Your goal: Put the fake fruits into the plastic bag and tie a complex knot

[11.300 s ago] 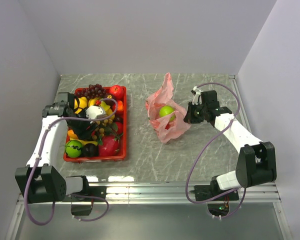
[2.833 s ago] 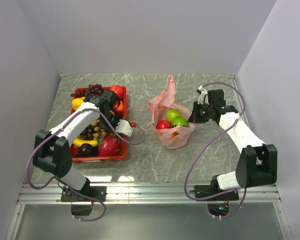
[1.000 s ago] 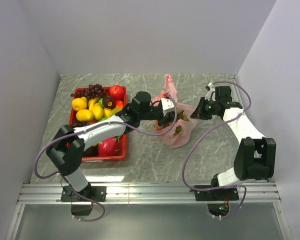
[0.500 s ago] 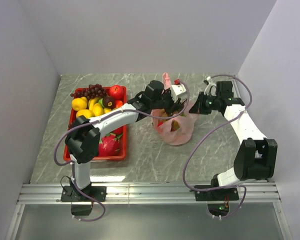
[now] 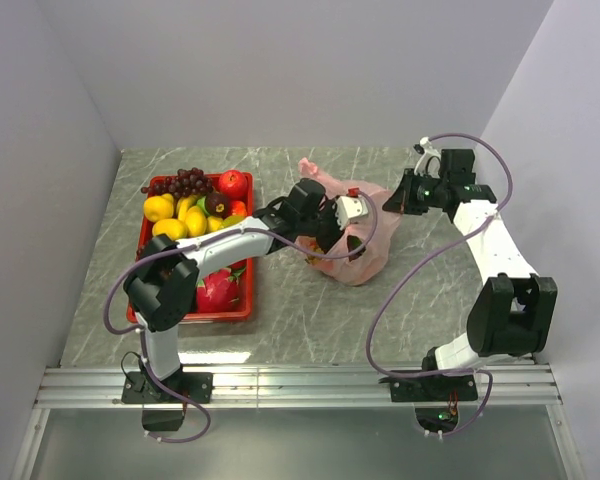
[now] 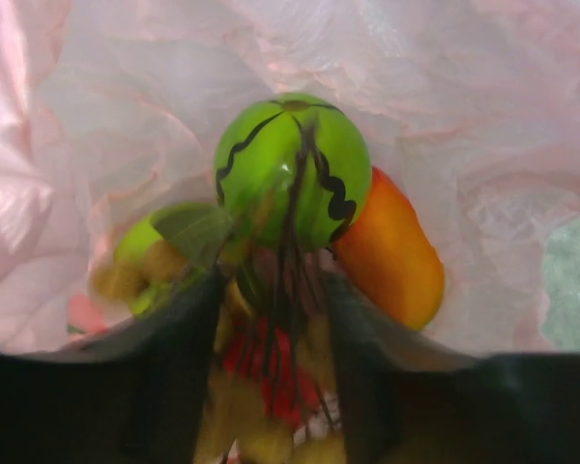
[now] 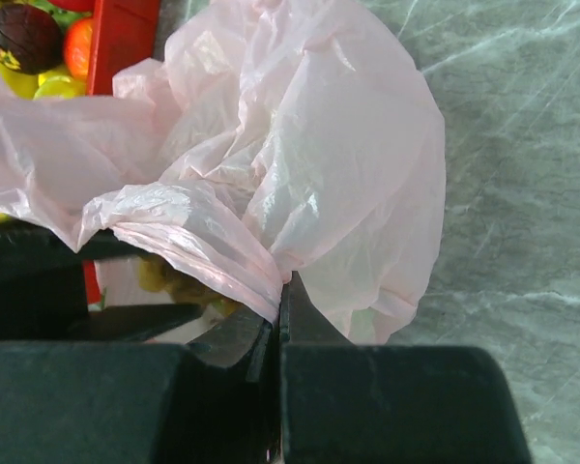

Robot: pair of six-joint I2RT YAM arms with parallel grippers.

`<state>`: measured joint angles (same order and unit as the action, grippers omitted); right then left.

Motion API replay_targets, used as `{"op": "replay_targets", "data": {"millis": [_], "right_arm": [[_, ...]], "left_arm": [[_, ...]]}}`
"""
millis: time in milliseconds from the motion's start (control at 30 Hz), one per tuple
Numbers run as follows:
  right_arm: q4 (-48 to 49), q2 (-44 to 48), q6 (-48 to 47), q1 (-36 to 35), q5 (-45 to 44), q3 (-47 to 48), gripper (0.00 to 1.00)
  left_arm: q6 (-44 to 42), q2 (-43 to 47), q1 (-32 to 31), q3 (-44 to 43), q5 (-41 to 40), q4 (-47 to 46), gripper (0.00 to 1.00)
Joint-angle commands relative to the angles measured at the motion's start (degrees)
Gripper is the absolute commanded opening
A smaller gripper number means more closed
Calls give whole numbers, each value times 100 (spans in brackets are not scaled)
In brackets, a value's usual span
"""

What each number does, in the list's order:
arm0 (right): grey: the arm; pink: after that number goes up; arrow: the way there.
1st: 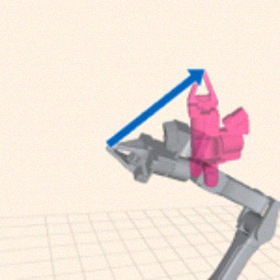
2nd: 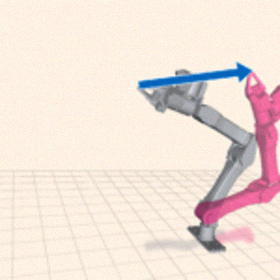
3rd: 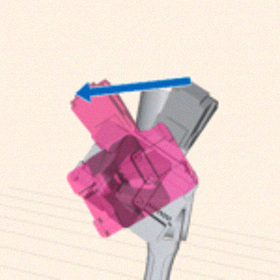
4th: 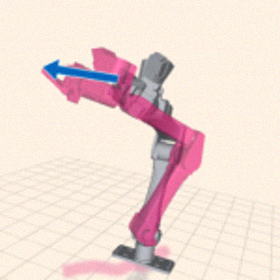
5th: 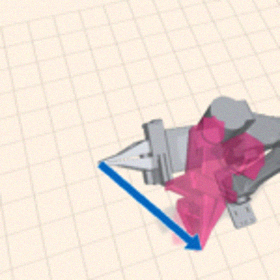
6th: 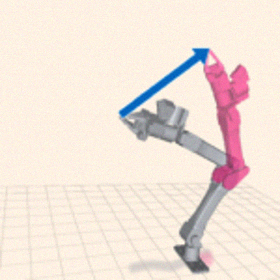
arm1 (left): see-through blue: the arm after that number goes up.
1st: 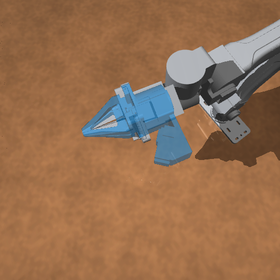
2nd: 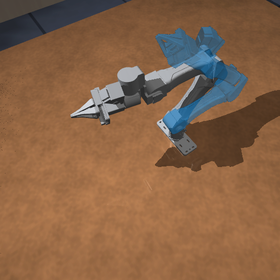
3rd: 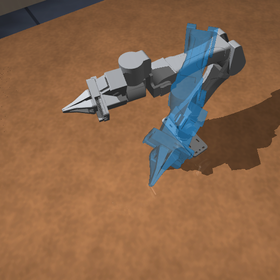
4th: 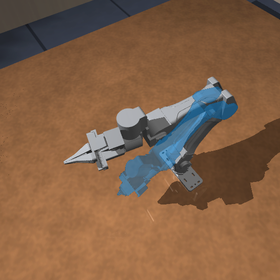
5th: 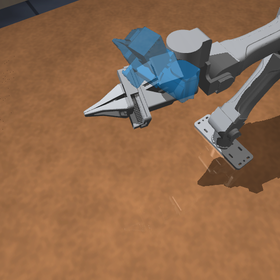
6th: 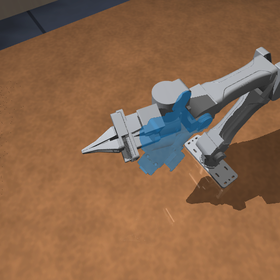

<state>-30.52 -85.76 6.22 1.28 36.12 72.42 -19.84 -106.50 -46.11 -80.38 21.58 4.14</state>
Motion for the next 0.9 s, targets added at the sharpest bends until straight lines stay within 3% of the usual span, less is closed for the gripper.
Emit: {"op": "replay_targets", "data": {"millis": [0,133,367,500,567,600,700,867], "right_arm": [[29,-117,-217,4,71,0,0],[64,-240,-349,-40,80,88,0],[161,-608,-472,-101,167,509,0],[187,-855,-569,-303,150,878,0],[205,-1021,-569,-444,106,1010,0],[213,-1083,-569,-505,97,1141,0],[231,-1294,-569,-672,62,1335,0],[231,-1663,-710,-919,0,1660,3]], "left_arm": [[295,463,40,-338,205,-159,62],[979,709,119,-968,285,60,76],[1851,1070,1215,-1392,969,306,77],[1940,974,1858,-1752,900,525,78],[1940,850,2183,-1919,1363,631,79],[1913,815,2246,-2059,2227,710,79],[1212,893,2159,-2035,3339,1228,90],[-1020,1263,1239,-1815,3327,2694,96]]}}
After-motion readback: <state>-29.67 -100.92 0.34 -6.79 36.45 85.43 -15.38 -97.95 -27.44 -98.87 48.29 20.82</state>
